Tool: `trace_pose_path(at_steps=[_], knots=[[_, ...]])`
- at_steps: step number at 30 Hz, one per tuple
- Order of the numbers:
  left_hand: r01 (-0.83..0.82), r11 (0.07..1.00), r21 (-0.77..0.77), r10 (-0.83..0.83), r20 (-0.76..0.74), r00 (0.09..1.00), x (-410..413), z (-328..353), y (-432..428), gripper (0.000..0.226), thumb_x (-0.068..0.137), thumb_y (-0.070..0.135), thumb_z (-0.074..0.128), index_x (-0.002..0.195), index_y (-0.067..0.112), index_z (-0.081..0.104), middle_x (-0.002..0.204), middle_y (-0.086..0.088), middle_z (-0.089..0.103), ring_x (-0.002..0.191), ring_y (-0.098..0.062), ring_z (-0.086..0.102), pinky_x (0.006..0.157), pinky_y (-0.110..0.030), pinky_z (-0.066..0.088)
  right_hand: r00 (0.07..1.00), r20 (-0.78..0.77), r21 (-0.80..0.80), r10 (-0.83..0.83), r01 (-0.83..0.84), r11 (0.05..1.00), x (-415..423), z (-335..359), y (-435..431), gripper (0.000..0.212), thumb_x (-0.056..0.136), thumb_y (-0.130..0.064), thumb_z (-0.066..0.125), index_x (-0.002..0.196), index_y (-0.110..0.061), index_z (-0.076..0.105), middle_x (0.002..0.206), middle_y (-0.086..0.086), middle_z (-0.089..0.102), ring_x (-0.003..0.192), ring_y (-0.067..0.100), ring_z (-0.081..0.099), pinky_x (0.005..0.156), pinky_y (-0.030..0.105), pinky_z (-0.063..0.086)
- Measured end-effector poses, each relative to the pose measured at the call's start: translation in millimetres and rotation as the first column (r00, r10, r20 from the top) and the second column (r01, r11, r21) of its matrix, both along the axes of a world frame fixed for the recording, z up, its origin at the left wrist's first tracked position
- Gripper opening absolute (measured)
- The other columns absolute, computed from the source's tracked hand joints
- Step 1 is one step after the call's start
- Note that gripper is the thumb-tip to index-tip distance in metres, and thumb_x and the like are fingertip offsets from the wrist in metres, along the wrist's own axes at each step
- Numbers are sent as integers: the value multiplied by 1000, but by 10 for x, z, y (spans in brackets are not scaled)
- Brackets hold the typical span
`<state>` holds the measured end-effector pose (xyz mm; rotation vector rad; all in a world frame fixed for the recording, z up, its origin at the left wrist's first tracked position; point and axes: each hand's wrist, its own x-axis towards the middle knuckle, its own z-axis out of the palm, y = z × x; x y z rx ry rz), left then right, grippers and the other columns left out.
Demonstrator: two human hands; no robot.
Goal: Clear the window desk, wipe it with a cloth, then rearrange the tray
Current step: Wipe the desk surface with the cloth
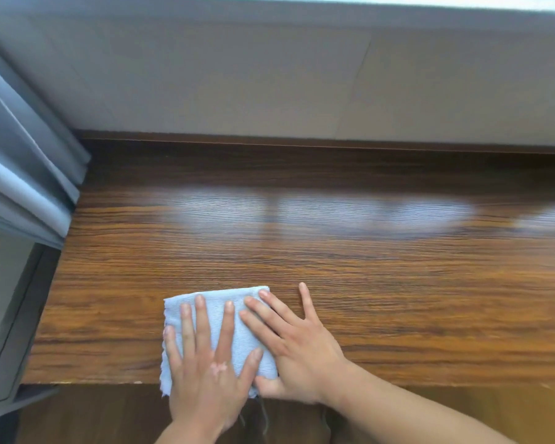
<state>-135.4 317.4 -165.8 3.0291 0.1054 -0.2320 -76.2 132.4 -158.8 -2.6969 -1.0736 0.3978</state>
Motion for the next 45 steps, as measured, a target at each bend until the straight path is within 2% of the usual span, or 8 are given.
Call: trace_pose_path(at_steps=[6,13,17,22,26,34,38,45], knots=[[131,991,0,-131,-31,991,-34,14,-924,84,92,70,38,157,17,39,167,-26,18,153,-47,20,118,-71,21,995,-15,-6,-101,101,995,-197,48,-963,92,80,-69,53,157,-24,36,168,-5,24,156,17,15,114,76,14],[233,970,-73,-239,-100,966,48,75,-2121,81,94,70,38,160,23,32,169,-24,13,156,-45,13,116,-71,24,975,-4,-68,-222,221,973,-347,101,-2147,92,79,-67,57,157,-23,38,166,-4,28,155,19,21,112,76,21],[291,952,-97,-300,-97,949,75,88,-2476,80,93,69,43,161,30,30,169,-24,14,155,-46,15,116,-69,22,971,5,-91,-239,239,967,-345,116,-2568,92,79,-70,57,156,-22,38,166,-4,29,153,20,26,111,76,23],[318,942,-111,-325,-55,944,133,67,-2320,86,84,69,56,158,30,38,166,-22,26,151,-47,26,111,-66,28,977,50,-56,-206,209,976,-278,46,-2541,95,79,-76,58,153,-18,44,164,-1,35,151,24,32,108,75,29],[285,952,-113,-292,-57,955,440,34,-2048,87,82,71,57,157,31,39,164,-22,29,150,-47,29,110,-64,29,985,84,-42,-148,152,987,99,25,-2311,96,81,-81,53,153,-18,44,164,-1,34,150,24,33,108,74,28],[229,971,-69,-232,-35,972,1661,-40,-1493,79,93,75,32,161,35,27,170,-18,12,157,-40,9,120,-61,14,995,53,-71,-89,92,993,1445,22,-1749,92,92,-81,29,162,-24,20,170,-4,14,157,18,13,116,72,19],[212,976,-50,-215,-76,974,2144,1,-1319,80,91,79,11,161,44,-8,169,-11,-23,154,-33,-28,125,-57,-9,997,47,-91,-66,70,993,1966,19,-1571,94,91,-82,26,164,-26,7,171,-6,4,157,15,0,119,70,4],[217,976,-23,-218,-62,974,2621,47,-1190,81,89,79,9,160,44,-10,171,-11,-17,156,-34,-21,125,-57,-7,995,45,-81,-89,93,992,2408,-11,-1436,96,89,-85,24,163,-28,2,171,-8,-3,156,10,-11,119,69,-1]])
